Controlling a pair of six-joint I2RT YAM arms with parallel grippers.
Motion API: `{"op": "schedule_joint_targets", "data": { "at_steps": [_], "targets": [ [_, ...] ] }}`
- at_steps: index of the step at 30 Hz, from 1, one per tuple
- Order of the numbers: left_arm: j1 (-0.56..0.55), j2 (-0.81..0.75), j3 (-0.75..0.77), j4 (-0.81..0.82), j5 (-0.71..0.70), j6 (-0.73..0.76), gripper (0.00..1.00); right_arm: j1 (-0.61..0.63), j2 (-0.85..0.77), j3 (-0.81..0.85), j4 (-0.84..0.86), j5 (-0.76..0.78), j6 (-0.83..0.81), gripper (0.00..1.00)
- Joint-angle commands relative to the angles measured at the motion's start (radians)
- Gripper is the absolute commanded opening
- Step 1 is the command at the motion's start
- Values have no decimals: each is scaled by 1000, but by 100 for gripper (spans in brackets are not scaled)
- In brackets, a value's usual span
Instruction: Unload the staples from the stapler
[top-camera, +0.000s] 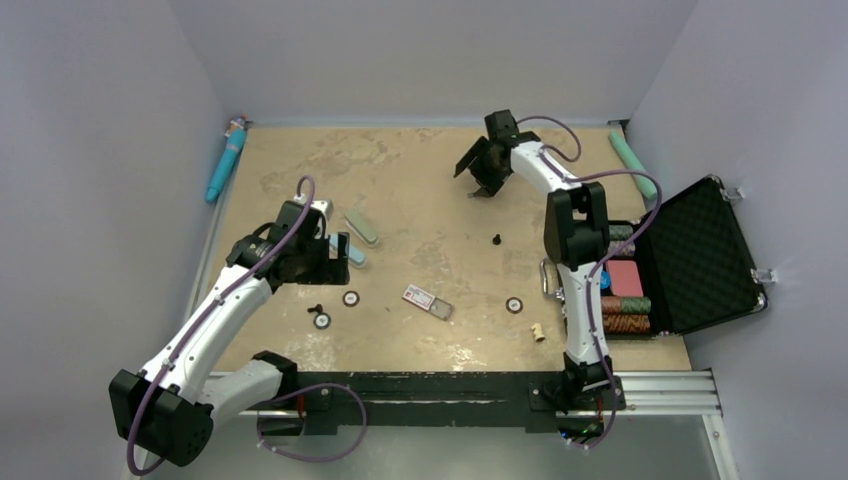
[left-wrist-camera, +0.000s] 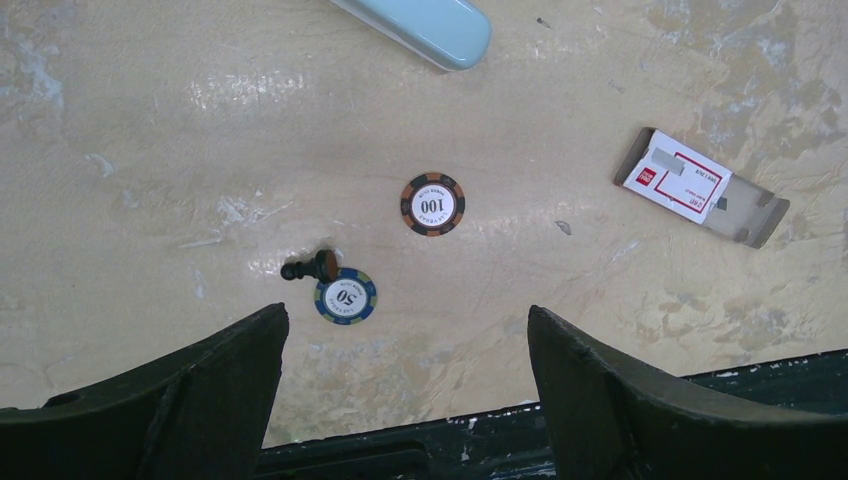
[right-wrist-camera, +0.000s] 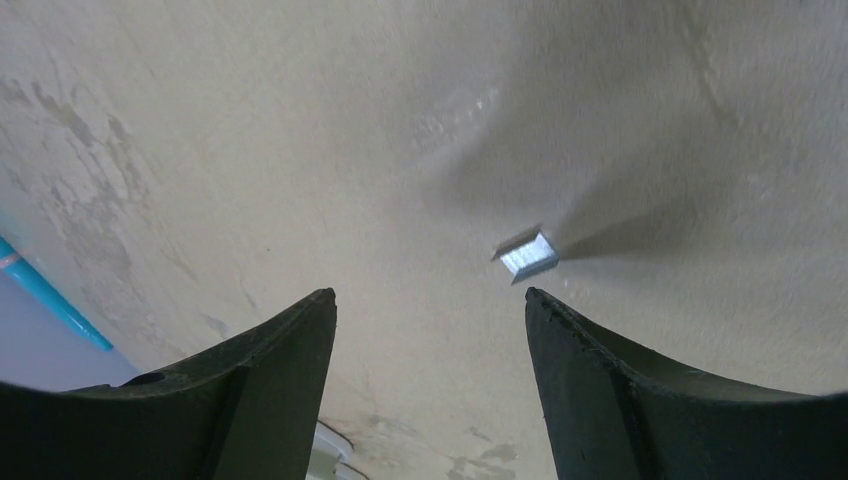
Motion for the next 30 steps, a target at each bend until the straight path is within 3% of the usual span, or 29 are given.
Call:
{"op": "schedule_joint_targets", "data": {
  "at_steps": [1, 6, 20, 30],
  "targets": [
    [-7, -5, -1, 28, -18, -3, 92, 21, -34, 21, -98, 46, 128, 73],
    [-6, -6, -2, 33, -20, -3, 92, 21, -68, -52, -58, 77, 192, 68],
    [-7, -10, -4, 35, -17, -1, 92, 31, 18, 76, -136, 260, 255, 53],
    [-7, -21, -4, 36, -28, -3, 92, 68, 69, 93, -199, 298, 245, 51]
  ]
}}
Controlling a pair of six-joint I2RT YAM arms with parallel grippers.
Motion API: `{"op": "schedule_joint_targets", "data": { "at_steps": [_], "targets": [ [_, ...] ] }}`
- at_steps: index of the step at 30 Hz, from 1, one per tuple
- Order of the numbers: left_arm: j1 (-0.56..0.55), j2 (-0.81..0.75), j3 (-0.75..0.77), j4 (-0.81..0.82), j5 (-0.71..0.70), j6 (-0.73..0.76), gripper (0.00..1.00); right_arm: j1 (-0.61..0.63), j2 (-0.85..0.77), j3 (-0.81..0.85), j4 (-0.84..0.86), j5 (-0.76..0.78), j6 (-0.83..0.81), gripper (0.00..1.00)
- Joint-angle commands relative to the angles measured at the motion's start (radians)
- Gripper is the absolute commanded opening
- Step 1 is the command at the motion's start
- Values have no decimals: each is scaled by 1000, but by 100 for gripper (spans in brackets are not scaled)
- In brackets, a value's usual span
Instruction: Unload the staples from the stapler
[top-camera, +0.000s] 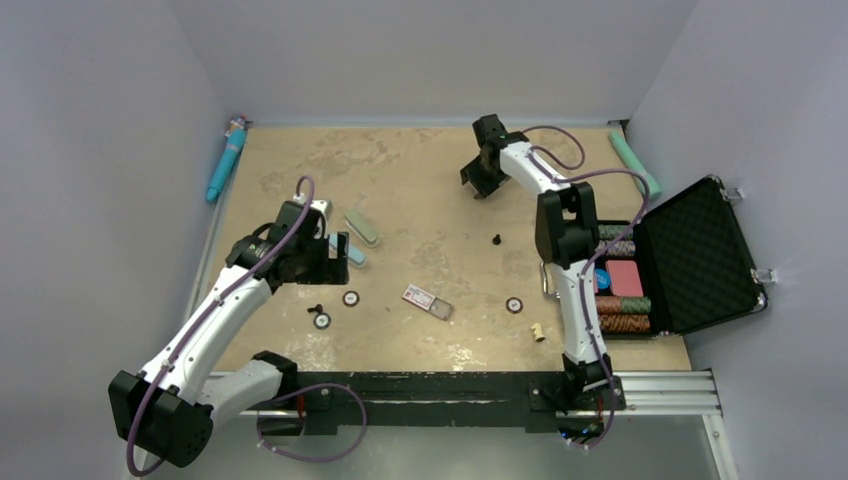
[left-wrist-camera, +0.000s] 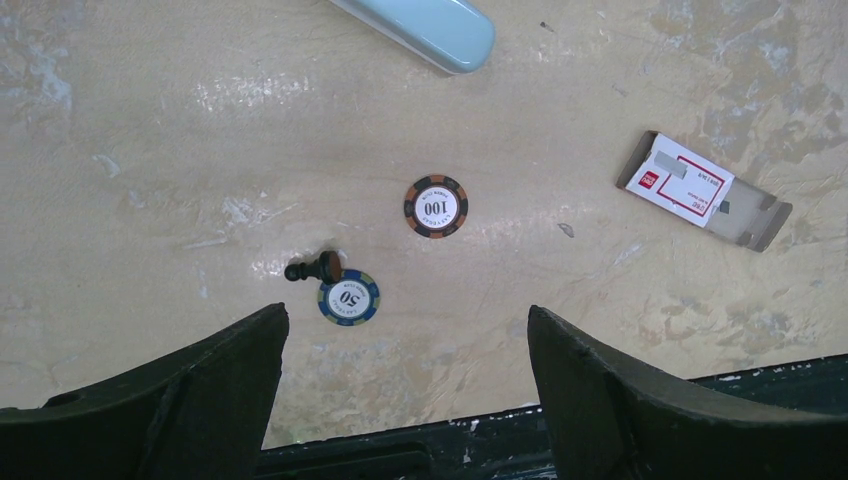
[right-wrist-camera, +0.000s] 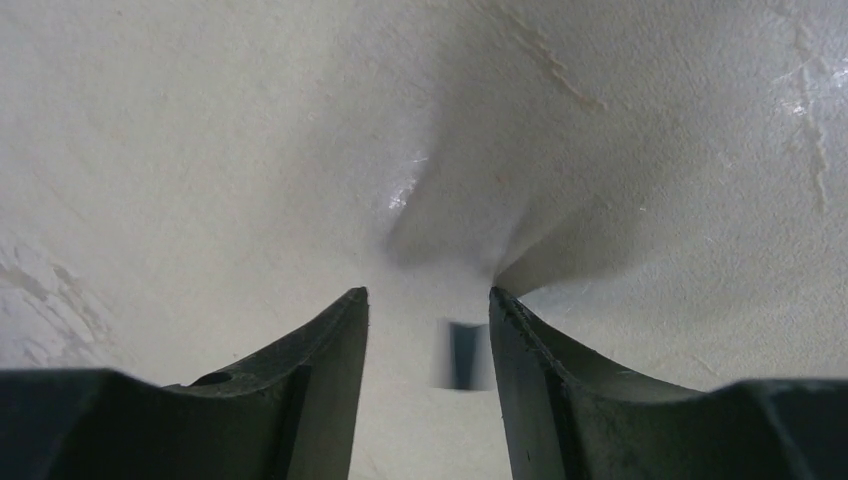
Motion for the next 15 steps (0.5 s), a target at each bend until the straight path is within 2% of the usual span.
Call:
{"op": "schedule_joint_targets", "data": {
  "at_steps": [1, 5, 9, 15],
  "targets": [
    [-7, -18, -4, 34, -20, -3, 92, 25, 9, 13, -52, 74, 9, 51],
    [-7, -15, -4, 36, -20, -2, 92, 25, 37, 28, -84, 74, 2, 48],
    [-7, -9, -1, 37, -20, 1, 92, 27, 23, -7, -73, 69, -12, 39],
    [-6, -2, -1, 39, -20, 3, 92, 54, -3, -25, -85, 66, -104, 41]
  ]
}}
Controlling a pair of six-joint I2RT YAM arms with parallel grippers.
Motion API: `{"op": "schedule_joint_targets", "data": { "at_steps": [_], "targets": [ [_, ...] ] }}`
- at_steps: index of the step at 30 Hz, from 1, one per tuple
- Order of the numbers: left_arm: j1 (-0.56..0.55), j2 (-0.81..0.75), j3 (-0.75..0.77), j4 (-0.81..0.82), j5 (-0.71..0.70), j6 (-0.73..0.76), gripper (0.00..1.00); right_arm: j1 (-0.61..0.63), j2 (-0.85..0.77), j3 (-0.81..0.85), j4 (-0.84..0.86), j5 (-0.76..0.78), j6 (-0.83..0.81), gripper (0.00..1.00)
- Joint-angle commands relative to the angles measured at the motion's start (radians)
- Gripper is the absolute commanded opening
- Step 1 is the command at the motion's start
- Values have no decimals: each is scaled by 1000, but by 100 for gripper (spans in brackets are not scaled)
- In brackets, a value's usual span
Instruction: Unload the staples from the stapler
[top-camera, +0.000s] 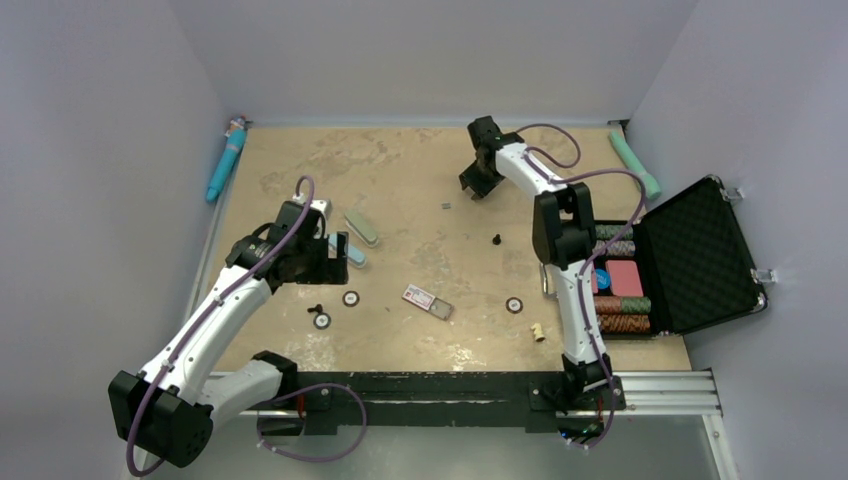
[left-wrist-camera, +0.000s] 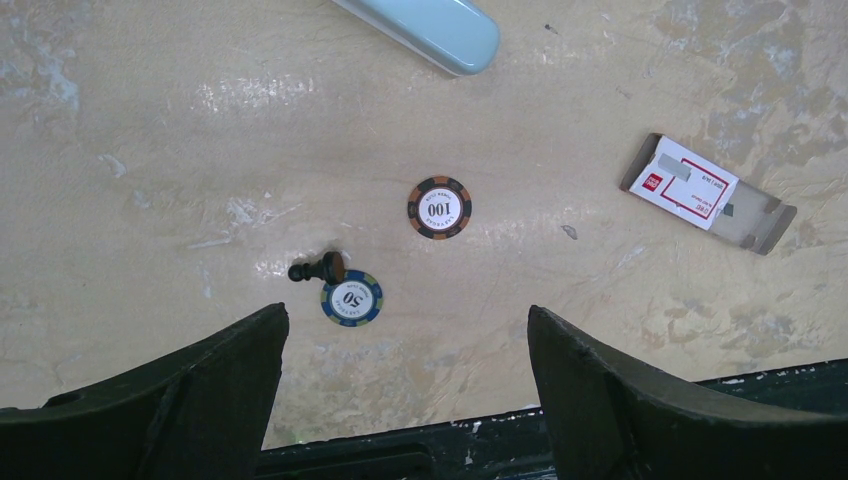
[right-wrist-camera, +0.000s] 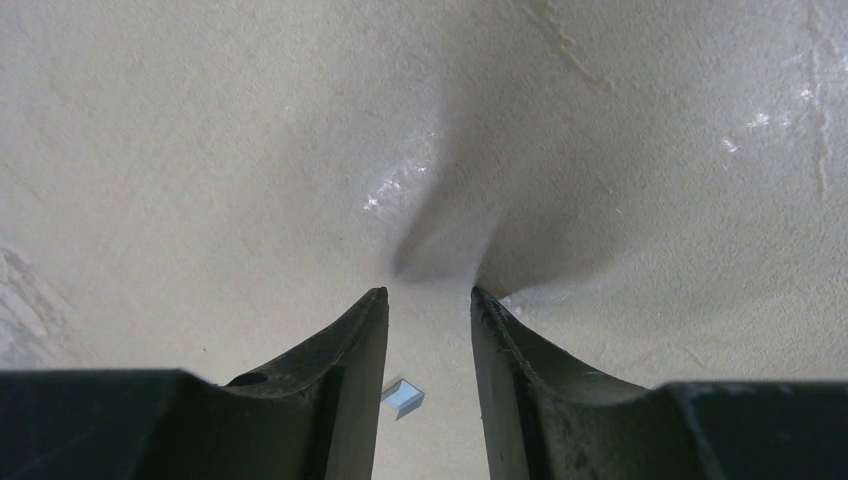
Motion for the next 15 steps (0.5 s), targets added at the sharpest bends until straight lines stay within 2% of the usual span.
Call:
{"op": "schedule_joint_targets", "data": {
  "at_steps": [1, 5, 10, 15],
  "targets": [
    [-6, 0, 0, 38, -11, 3, 92, 43, -17, -28, -38, 22, -117, 43],
    [-6, -1, 0, 39, -10, 3, 92, 95, -21, -28, -60, -1, -198, 47],
    [-7, 0, 0, 39, -7, 2, 92, 118, -63, -112, -22, -28, -206, 47],
    [-6, -5, -2, 41, -7, 2, 92, 135, -31, -60, -38, -34, -202, 47]
  ]
}}
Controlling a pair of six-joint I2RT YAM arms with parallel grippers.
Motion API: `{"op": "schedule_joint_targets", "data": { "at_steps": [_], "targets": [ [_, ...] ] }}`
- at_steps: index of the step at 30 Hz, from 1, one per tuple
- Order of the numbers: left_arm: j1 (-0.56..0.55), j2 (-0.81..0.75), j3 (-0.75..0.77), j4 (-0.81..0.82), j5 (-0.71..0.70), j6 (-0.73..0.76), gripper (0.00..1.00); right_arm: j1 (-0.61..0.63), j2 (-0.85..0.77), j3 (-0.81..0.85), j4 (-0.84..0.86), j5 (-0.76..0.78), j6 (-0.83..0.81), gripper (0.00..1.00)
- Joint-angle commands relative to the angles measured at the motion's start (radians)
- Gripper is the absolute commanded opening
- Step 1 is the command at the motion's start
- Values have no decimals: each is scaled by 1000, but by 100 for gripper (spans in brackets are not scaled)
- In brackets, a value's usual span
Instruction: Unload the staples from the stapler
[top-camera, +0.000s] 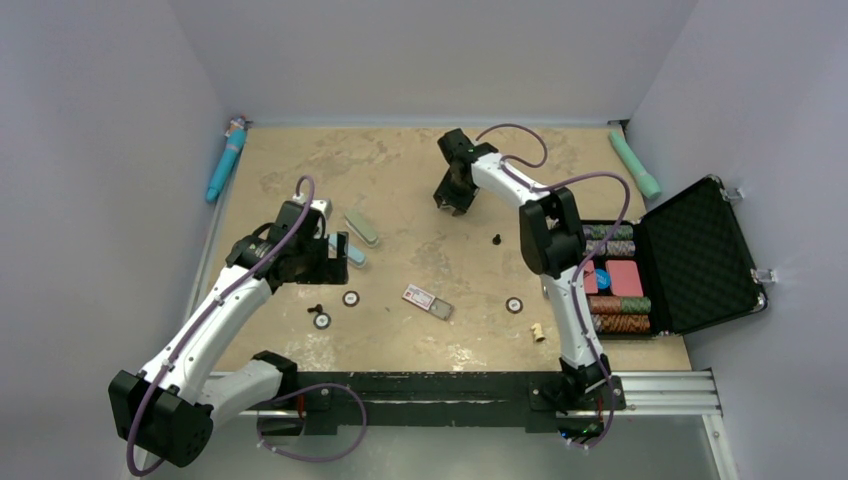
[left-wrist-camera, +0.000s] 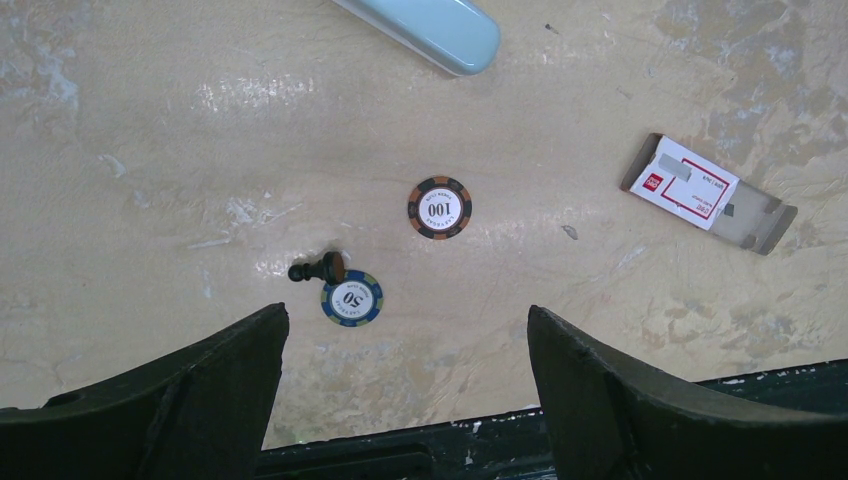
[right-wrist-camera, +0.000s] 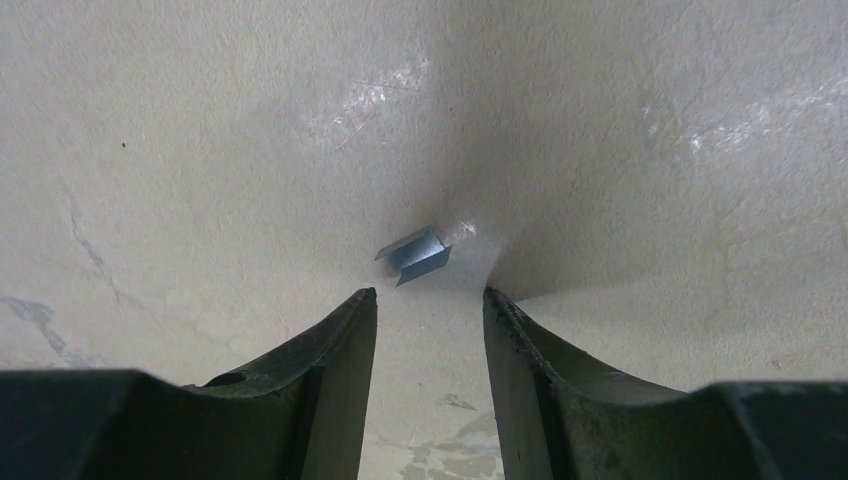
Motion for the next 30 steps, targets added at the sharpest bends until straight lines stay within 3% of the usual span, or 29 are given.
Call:
{"op": "schedule_joint_targets", "data": {
  "at_steps": [1, 6, 12, 30],
  "targets": [
    [-7, -7, -2, 40, -8, 2, 92, 6, 27, 29, -52, -7, -12, 47],
    [-7, -17, -3, 41, -8, 1, 92, 5, 42, 30, -35, 5, 25, 46],
    [-7, -18, -3, 40, -8, 3, 92, 0, 70, 66, -44, 30, 35, 33],
    [-7, -19, -2, 39, -11, 3, 92, 2, 154, 192, -133, 167, 0, 26]
  ]
}}
